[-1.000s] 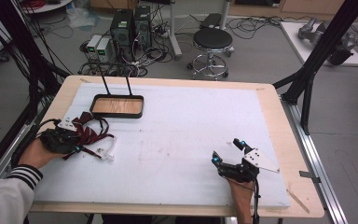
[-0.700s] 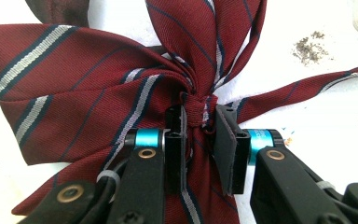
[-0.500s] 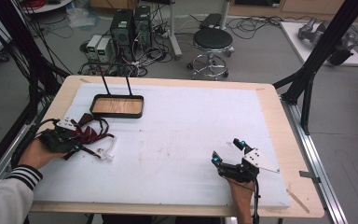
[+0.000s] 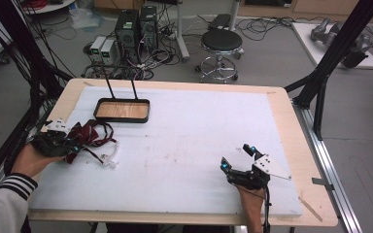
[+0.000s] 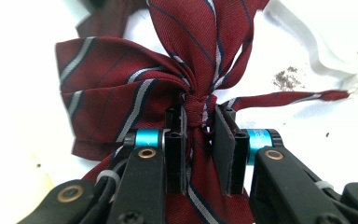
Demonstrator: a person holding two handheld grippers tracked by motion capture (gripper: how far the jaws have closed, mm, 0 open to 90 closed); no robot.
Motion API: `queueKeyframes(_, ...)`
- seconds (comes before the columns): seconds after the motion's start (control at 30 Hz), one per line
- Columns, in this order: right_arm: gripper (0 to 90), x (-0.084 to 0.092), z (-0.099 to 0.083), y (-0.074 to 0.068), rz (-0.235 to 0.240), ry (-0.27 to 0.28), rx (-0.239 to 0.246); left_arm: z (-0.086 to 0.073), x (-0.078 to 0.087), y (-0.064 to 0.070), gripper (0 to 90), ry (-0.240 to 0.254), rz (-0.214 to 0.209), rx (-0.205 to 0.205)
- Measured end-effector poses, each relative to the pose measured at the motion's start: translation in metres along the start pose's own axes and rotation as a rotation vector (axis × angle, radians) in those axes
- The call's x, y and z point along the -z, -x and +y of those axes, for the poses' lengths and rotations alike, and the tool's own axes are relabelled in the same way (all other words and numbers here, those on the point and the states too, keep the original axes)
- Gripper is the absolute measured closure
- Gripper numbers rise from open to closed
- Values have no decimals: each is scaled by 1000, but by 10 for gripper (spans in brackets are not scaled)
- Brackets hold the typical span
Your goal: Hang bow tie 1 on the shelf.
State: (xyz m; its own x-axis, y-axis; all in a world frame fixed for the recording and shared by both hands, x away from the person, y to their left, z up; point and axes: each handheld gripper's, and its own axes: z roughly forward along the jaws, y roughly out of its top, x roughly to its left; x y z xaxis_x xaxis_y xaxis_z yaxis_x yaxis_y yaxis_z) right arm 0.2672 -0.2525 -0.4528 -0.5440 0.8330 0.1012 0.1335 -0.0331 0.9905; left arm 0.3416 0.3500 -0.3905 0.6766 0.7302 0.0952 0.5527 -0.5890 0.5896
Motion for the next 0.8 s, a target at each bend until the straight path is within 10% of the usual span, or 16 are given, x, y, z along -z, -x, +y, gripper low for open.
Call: queueKeyframes(0.8, 28, 0, 0, 0, 1, -1, 0, 18, 46, -12, 751, 253, 47, 78)
